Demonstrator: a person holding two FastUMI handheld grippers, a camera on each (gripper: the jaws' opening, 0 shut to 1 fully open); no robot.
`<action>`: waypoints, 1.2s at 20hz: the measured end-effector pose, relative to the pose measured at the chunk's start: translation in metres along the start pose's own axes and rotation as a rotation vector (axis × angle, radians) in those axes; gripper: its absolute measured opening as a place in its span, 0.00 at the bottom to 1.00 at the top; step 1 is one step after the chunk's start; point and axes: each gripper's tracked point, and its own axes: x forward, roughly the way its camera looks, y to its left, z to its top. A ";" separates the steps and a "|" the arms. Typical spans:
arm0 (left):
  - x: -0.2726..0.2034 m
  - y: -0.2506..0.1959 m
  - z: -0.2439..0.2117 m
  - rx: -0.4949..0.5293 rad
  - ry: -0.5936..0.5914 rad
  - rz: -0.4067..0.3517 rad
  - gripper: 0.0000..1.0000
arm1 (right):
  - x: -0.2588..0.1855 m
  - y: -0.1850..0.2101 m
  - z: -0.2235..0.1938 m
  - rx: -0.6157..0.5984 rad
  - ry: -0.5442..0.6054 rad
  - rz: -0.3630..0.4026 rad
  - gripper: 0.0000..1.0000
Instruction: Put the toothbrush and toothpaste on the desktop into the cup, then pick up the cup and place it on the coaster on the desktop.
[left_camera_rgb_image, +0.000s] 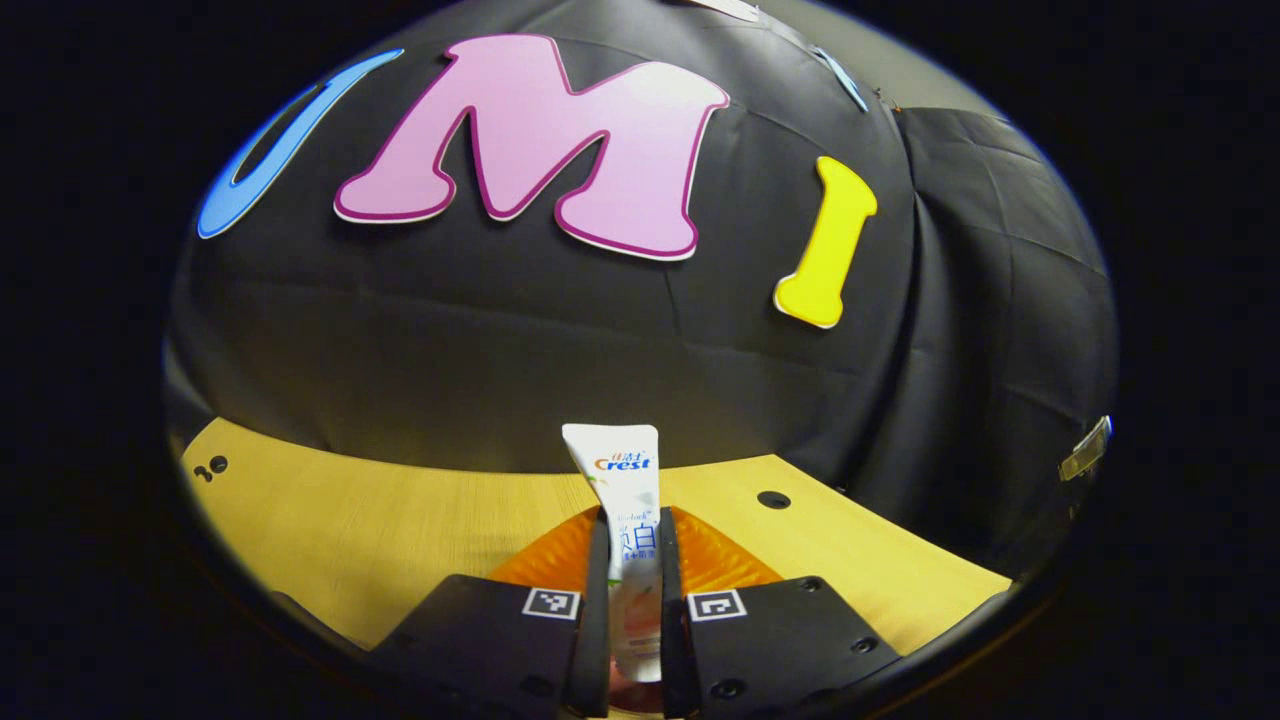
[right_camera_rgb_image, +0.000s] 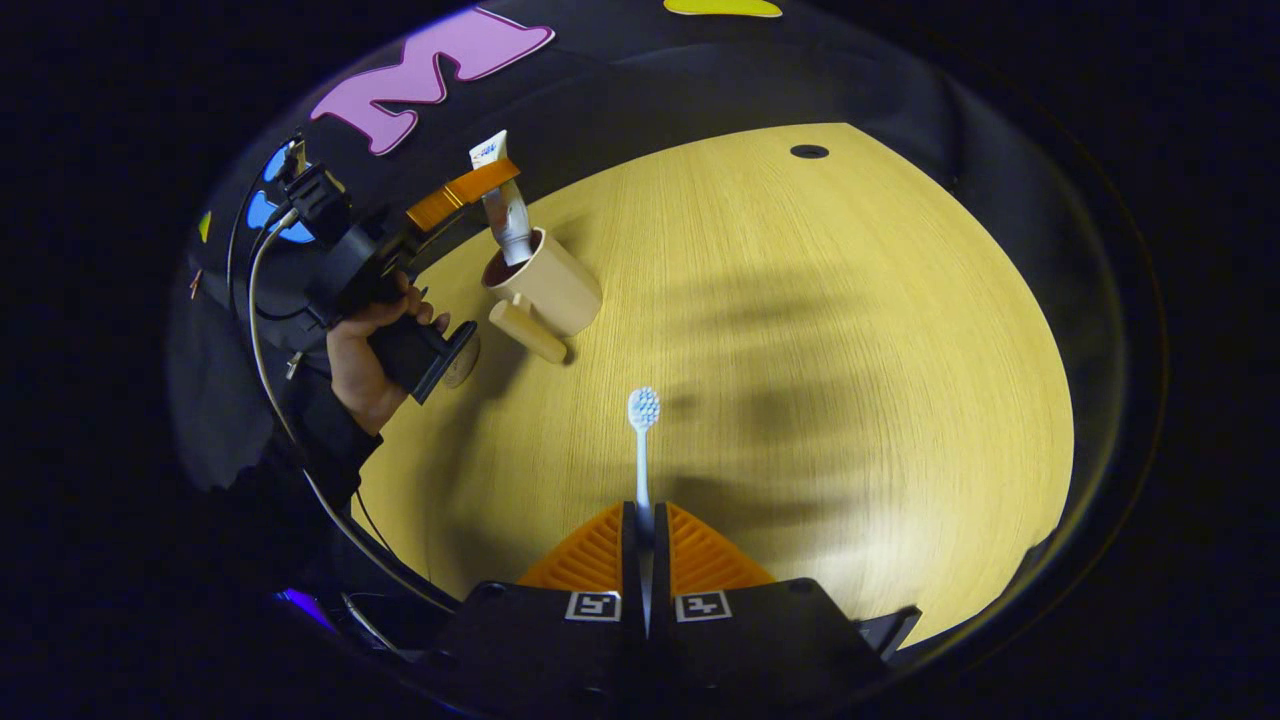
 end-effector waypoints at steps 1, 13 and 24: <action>-0.001 0.000 -0.004 0.011 0.008 0.001 0.25 | 0.002 0.001 0.001 0.003 0.002 0.001 0.05; -0.064 0.011 -0.004 -0.051 0.021 0.051 0.98 | 0.002 0.016 0.043 -0.043 -0.086 0.042 0.05; -0.227 0.049 -0.013 0.002 0.065 0.352 0.98 | -0.016 0.090 0.205 -0.165 -0.488 0.200 0.05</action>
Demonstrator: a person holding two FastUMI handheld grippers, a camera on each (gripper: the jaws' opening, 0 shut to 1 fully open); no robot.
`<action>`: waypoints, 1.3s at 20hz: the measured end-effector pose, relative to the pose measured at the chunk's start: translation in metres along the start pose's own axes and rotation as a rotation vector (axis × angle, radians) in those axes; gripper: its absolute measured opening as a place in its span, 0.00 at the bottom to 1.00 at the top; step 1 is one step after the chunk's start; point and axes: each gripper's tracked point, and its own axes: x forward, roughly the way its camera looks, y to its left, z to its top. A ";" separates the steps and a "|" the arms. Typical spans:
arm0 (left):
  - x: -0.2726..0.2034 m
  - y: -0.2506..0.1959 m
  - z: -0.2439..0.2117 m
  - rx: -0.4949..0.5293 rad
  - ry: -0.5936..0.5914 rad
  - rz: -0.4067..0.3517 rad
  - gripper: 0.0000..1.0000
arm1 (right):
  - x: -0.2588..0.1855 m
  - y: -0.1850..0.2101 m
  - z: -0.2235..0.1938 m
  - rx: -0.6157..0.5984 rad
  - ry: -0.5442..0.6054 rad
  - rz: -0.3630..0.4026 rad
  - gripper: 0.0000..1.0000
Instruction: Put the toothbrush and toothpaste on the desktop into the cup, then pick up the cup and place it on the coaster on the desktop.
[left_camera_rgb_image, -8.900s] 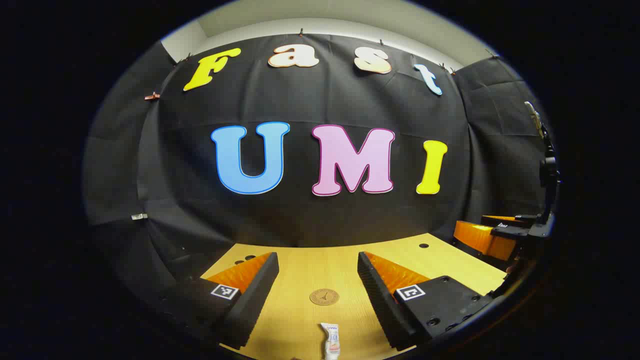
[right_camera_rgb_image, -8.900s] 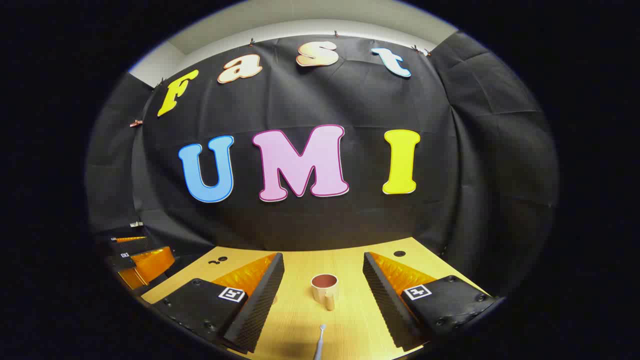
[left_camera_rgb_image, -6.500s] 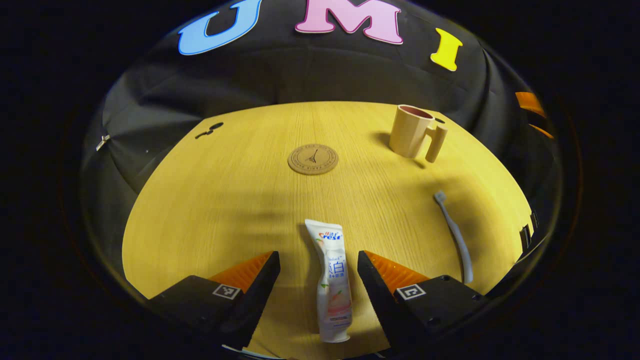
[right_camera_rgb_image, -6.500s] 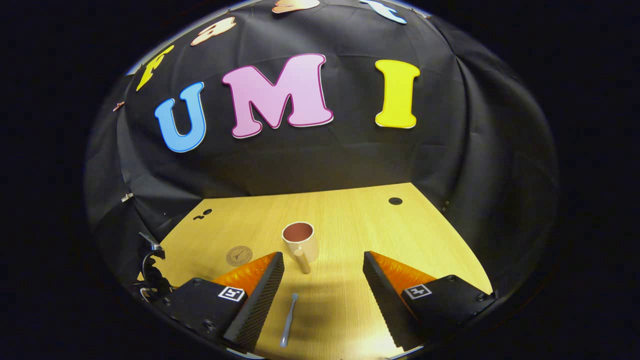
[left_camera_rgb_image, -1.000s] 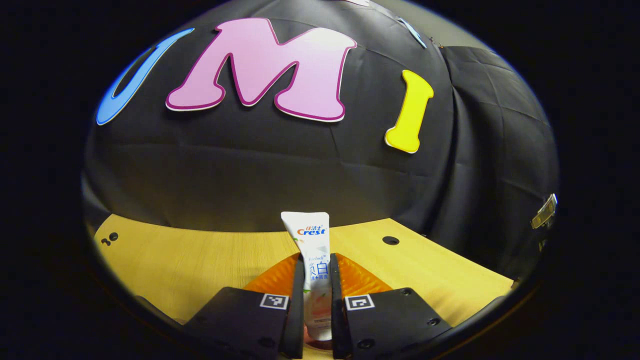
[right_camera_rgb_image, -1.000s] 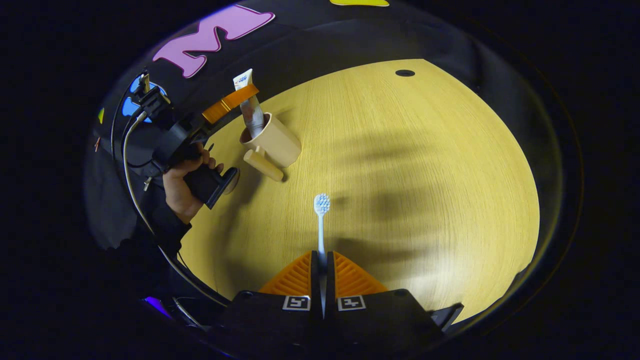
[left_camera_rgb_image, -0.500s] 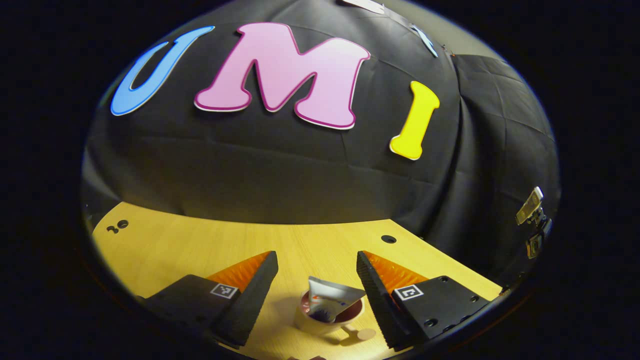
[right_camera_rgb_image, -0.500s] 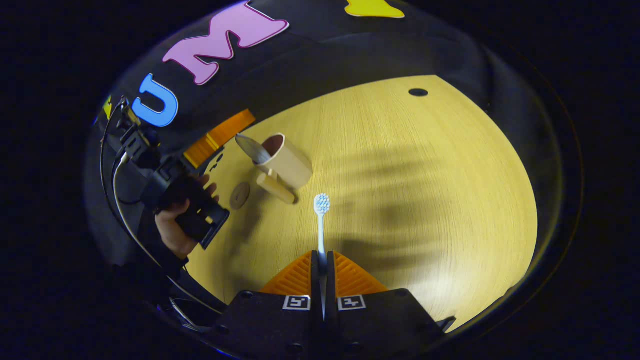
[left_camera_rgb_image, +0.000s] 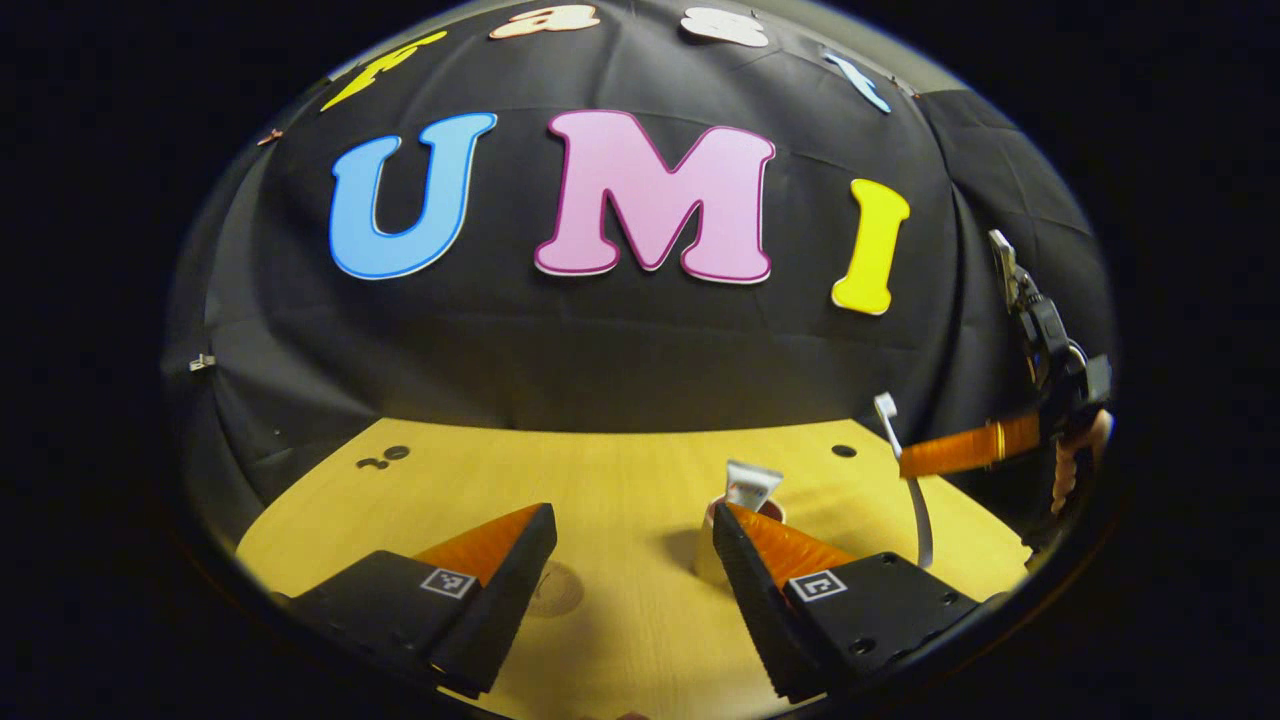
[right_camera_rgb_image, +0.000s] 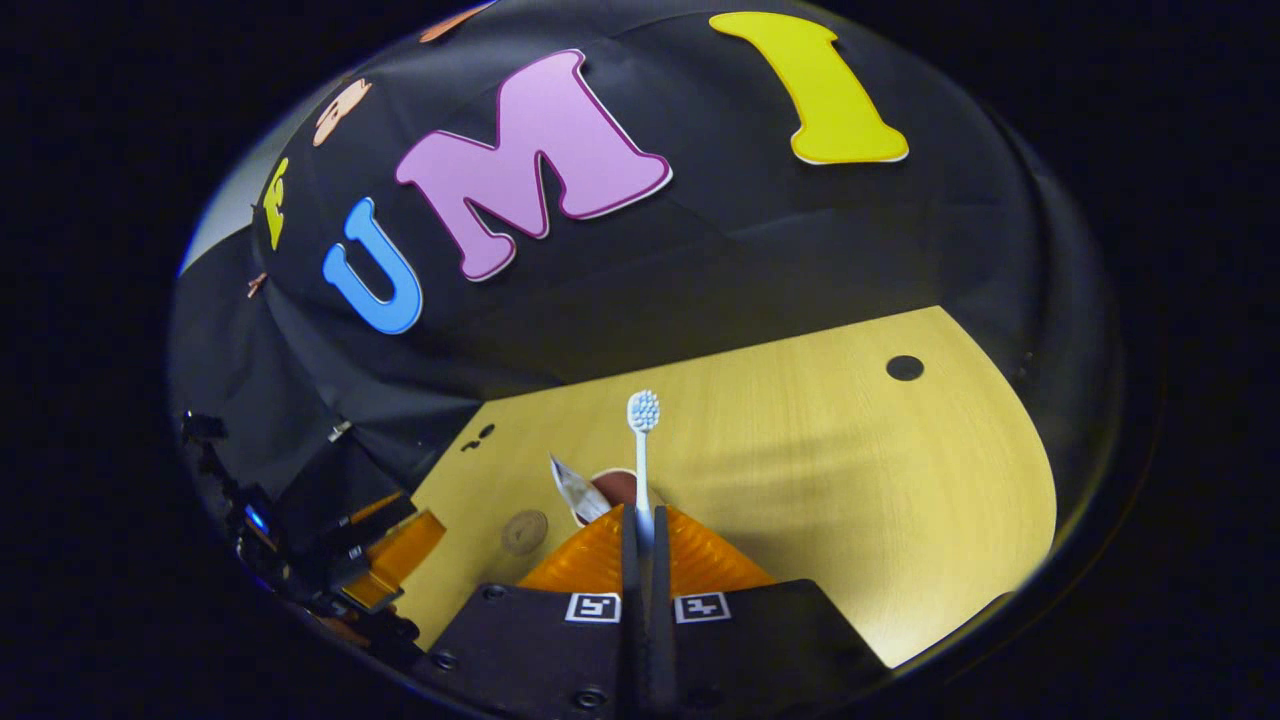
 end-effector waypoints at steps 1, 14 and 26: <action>-0.007 0.007 -0.004 -0.016 0.018 0.020 0.98 | 0.005 0.004 0.006 0.005 -0.010 0.014 0.05; -0.043 0.034 -0.068 -0.088 0.218 0.162 0.98 | 0.094 0.032 0.056 -0.046 -0.283 0.116 0.05; -0.045 0.025 -0.075 -0.095 0.257 0.110 0.97 | 0.120 0.025 0.011 -0.149 -0.298 0.074 0.06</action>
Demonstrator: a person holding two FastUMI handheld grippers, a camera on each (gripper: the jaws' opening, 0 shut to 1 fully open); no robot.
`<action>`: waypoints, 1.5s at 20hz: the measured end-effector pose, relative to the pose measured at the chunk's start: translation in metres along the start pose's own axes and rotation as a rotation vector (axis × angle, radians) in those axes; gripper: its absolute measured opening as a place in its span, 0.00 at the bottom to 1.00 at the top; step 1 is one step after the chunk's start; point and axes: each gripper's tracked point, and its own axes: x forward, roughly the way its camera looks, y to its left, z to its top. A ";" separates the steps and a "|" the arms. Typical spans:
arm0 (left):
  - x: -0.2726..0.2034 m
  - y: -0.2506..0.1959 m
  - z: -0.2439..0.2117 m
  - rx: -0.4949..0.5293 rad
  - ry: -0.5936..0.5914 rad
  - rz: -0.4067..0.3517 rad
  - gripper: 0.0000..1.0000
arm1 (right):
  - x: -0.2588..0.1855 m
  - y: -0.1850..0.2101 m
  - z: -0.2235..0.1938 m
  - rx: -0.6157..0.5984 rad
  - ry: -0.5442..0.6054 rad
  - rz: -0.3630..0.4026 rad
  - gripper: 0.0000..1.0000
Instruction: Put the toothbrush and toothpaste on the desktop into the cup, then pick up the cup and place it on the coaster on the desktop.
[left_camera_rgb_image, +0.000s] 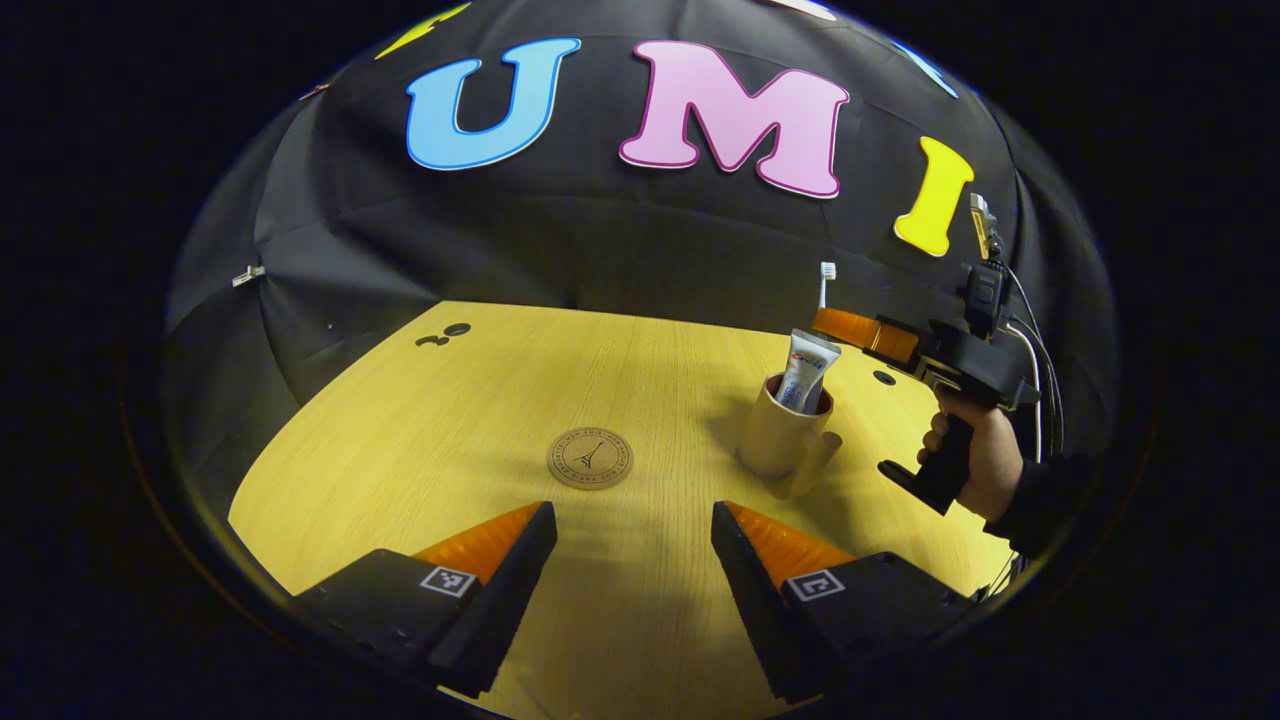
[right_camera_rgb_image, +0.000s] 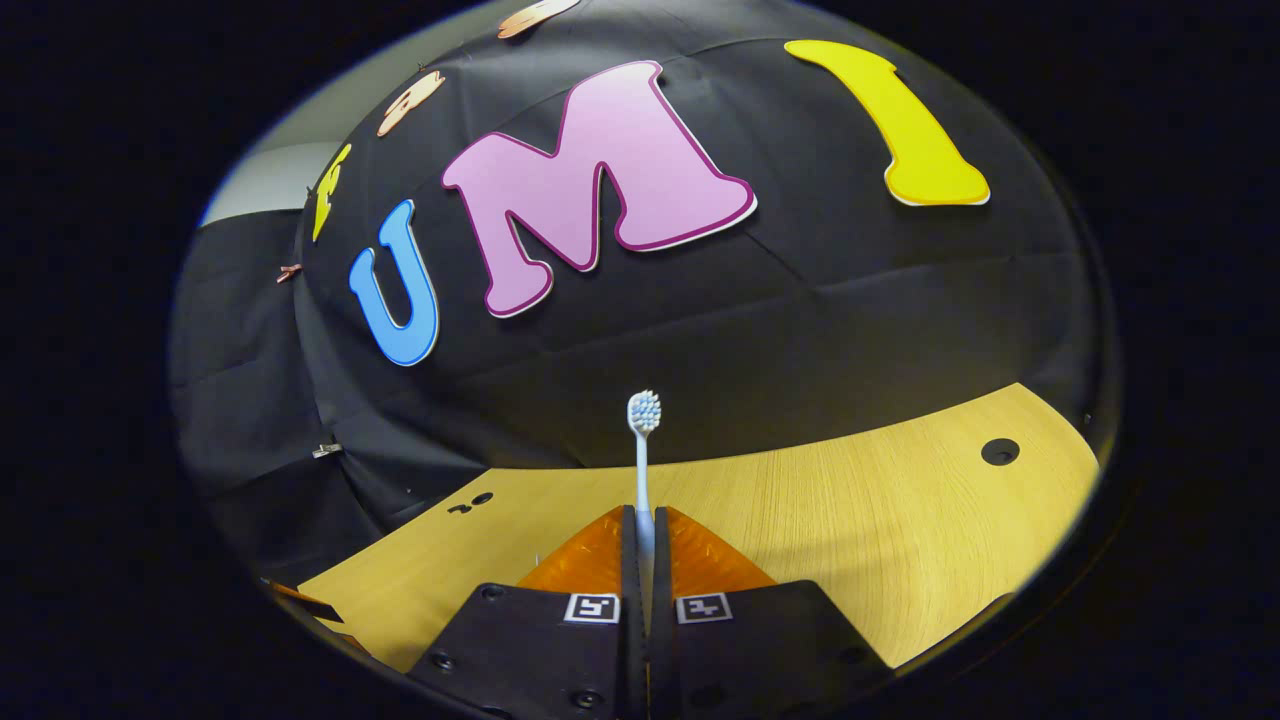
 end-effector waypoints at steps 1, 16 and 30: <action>0.000 0.000 0.000 0.001 0.000 0.000 0.97 | -0.002 0.000 -0.001 -0.004 0.002 -0.001 0.06; -0.013 -0.009 -0.011 -0.041 -0.017 -0.038 0.97 | -0.059 0.002 0.002 -0.092 0.119 -0.148 0.98; -0.020 0.012 -0.033 0.053 0.001 -0.099 0.96 | -0.067 0.047 -0.041 -0.107 0.519 -0.155 0.98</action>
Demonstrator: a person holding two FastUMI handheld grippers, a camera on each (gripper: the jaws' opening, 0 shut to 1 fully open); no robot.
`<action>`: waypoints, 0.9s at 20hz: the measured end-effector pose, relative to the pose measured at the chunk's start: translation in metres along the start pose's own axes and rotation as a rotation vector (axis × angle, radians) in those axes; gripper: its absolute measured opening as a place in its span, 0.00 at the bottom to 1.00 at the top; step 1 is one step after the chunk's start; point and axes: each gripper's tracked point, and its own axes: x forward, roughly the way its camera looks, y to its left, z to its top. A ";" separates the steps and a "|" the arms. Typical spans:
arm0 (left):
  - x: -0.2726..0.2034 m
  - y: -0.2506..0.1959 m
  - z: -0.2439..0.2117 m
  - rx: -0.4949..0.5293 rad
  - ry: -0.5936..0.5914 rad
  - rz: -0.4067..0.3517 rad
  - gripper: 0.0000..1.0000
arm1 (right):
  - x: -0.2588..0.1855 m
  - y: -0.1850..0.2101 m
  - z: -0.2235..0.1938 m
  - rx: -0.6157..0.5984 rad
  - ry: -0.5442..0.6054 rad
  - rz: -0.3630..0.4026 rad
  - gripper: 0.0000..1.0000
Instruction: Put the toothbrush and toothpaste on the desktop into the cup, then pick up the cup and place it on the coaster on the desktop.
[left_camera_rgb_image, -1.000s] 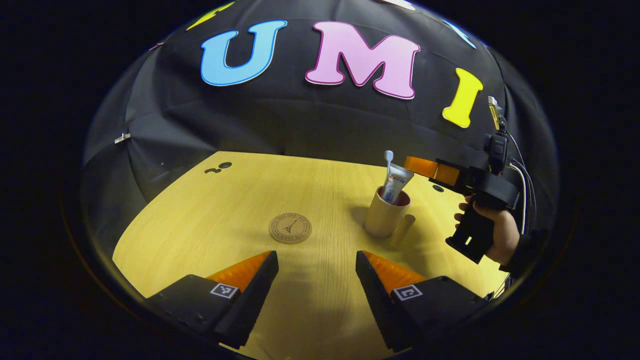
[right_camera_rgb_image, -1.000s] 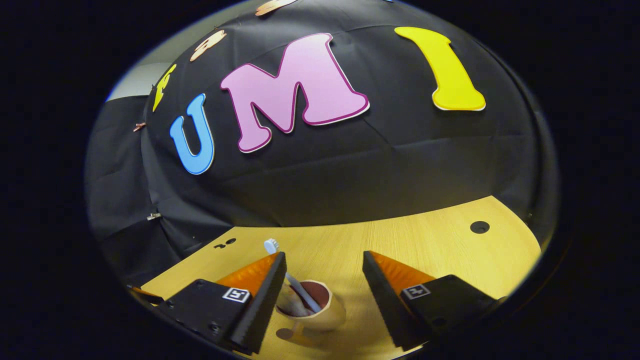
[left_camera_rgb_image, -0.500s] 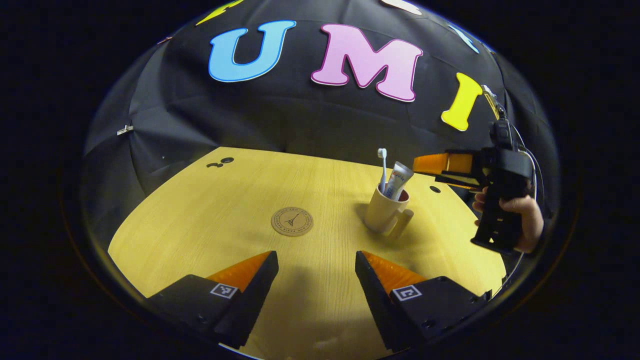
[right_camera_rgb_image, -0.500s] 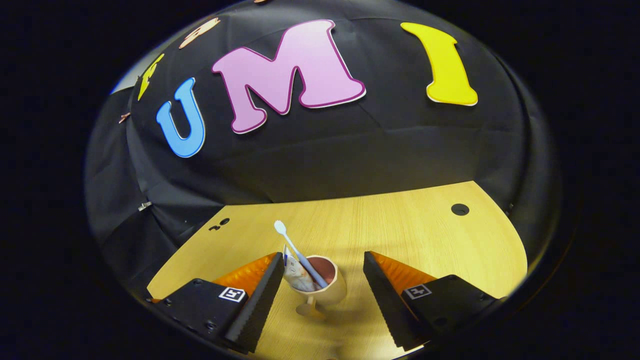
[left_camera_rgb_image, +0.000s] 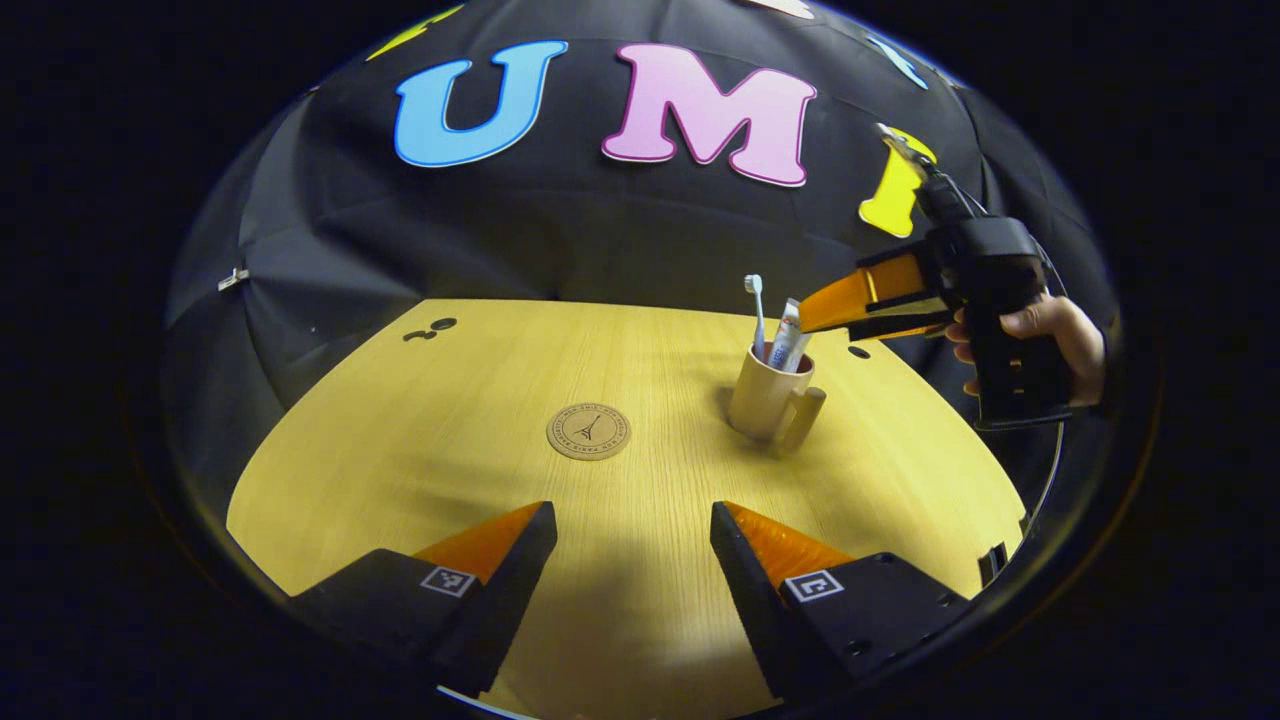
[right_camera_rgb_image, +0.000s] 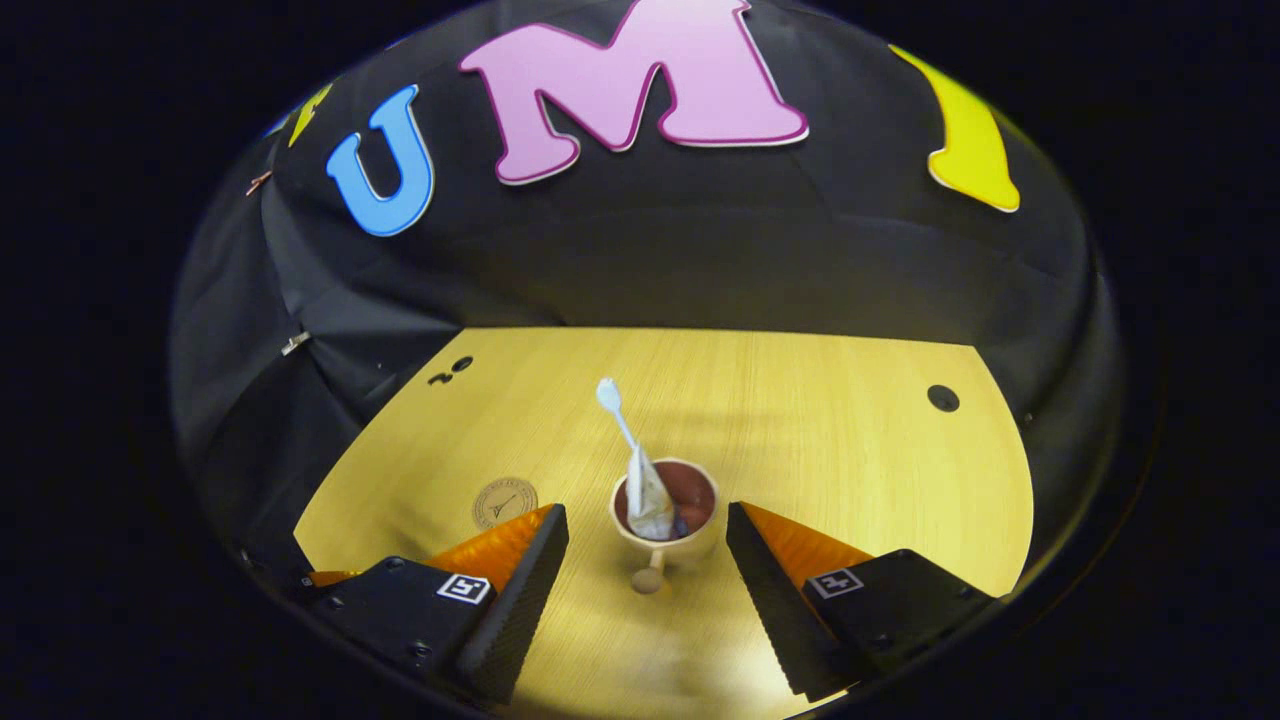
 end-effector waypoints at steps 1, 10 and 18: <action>-0.001 0.000 0.002 -0.003 -0.004 -0.010 0.96 | 0.005 0.000 -0.005 0.001 0.030 -0.015 0.98; -0.005 0.022 0.004 0.021 -0.010 -0.017 0.96 | 0.039 -0.024 -0.081 0.089 0.418 -0.198 0.97; -0.003 0.051 0.000 -0.033 0.014 0.007 0.96 | 0.066 -0.018 -0.096 0.074 0.539 -0.229 0.95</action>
